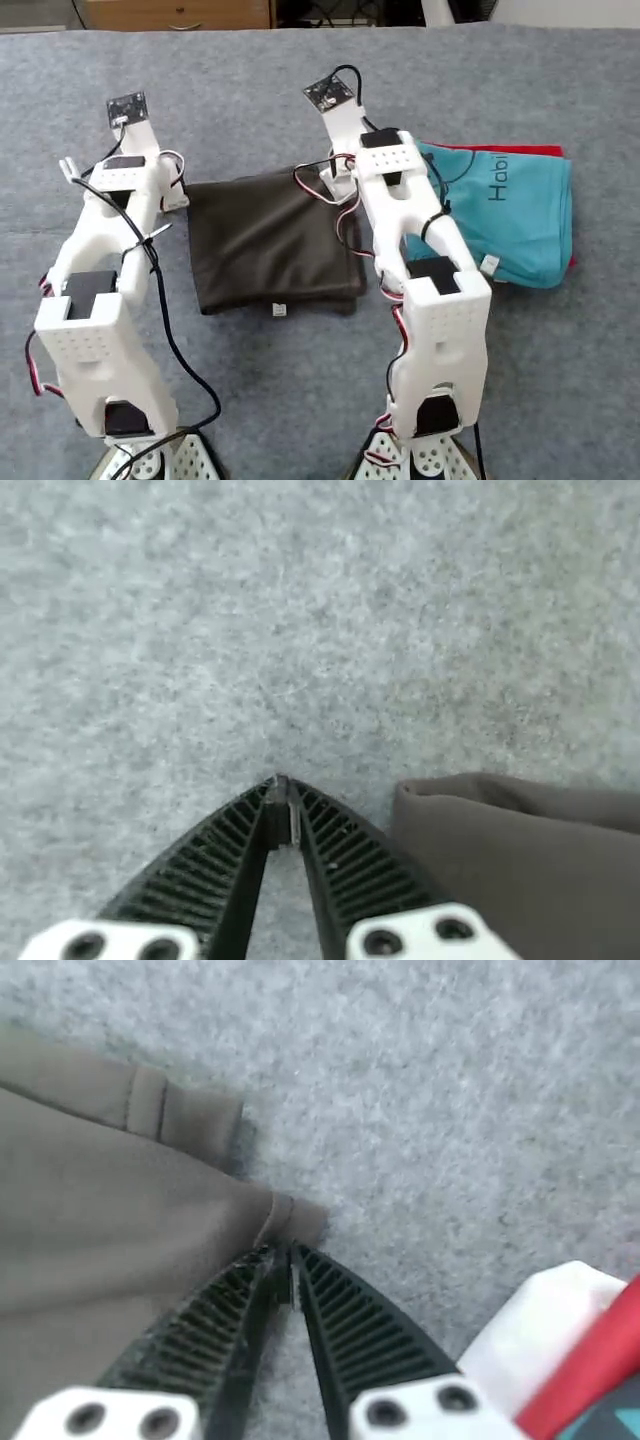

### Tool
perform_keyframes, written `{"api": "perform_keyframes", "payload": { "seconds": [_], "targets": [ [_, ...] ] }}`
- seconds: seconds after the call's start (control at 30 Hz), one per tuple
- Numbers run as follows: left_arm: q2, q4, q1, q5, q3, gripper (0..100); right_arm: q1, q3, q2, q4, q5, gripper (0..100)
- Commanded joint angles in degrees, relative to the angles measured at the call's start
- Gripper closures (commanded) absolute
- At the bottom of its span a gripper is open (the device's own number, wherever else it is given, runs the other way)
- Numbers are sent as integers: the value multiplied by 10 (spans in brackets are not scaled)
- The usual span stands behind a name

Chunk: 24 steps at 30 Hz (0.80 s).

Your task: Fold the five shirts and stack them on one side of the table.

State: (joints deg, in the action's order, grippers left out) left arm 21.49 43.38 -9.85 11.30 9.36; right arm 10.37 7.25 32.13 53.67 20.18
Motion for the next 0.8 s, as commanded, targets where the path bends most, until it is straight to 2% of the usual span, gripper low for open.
{"api": "perform_keyframes", "payload": {
  "seconds": [0.0, 0.1, 0.27, 0.37, 0.53, 0.77],
  "targets": [
    [-6, 5, -9, 0, -30, 971, 0, 25, -20, 3, -2, 983],
    [-24, 13, -8, 0, -33, 971, -3, 23, -51, 23, -2, 983],
    [-146, 32, 24, 0, 7, 971, -3, 20, -76, 35, -4, 983],
    [-196, -25, 50, -2, 80, 971, -12, 20, -75, 36, -5, 983],
    [-210, -174, 82, 0, 187, 971, -41, 24, -78, 35, -25, 983],
    [-187, -193, 82, 0, 204, 971, -46, 25, -78, 36, -33, 983]
  ]
}}
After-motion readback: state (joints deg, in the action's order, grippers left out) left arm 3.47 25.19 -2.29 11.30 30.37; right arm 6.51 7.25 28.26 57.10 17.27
